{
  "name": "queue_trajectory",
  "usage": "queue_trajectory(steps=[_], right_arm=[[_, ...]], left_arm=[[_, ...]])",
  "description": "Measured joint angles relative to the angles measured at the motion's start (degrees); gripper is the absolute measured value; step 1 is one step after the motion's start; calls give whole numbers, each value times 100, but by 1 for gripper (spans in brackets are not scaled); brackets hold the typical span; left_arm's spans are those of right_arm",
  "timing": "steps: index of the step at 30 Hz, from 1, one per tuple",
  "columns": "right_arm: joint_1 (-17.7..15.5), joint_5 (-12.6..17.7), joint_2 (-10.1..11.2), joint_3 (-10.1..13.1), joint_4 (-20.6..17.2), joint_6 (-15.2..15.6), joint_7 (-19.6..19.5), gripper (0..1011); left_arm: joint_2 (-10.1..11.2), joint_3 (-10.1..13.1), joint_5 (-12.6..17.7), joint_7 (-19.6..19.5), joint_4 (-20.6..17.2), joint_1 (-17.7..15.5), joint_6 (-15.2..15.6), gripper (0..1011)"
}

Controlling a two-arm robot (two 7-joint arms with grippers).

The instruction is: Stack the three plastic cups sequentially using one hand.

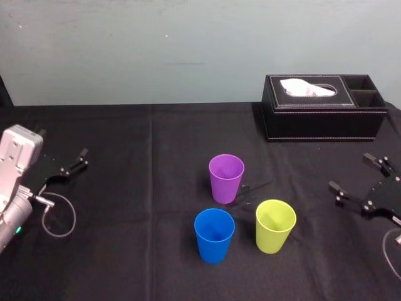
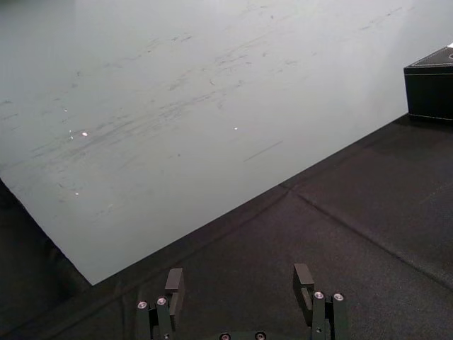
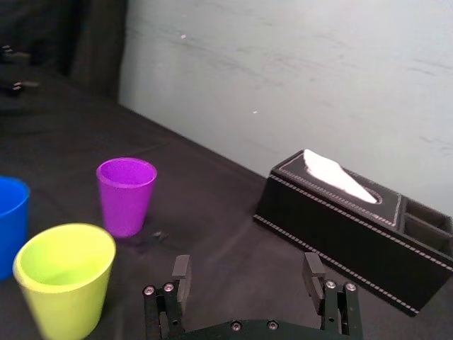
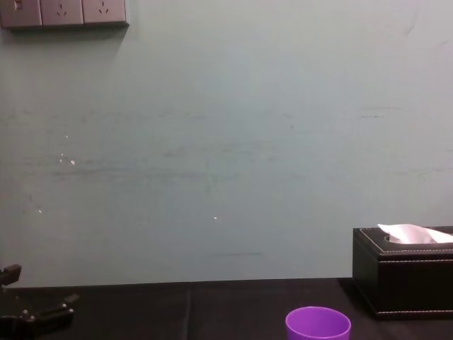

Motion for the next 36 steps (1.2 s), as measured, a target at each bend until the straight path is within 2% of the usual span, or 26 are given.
queue_trajectory(steps=[5, 13, 20, 29, 36], right_arm=[[-257, 33, 143, 109, 18, -200, 322, 1002], [-418, 13, 208, 91, 141, -407, 803, 1002], [-426, 53, 126, 13, 184, -387, 1112, 1002], [-368, 359, -23, -56, 202, -202, 1664, 1002], [-341, 395, -139, -96, 196, -112, 1881, 1002]], left_arm=[[0, 0, 0, 0, 0, 0, 0, 1010], [0, 0, 0, 0, 0, 0, 0, 1010], [0, 0, 0, 0, 0, 0, 0, 1010], [0, 0, 0, 0, 0, 0, 0, 1010], [0, 0, 0, 0, 0, 0, 0, 1010]])
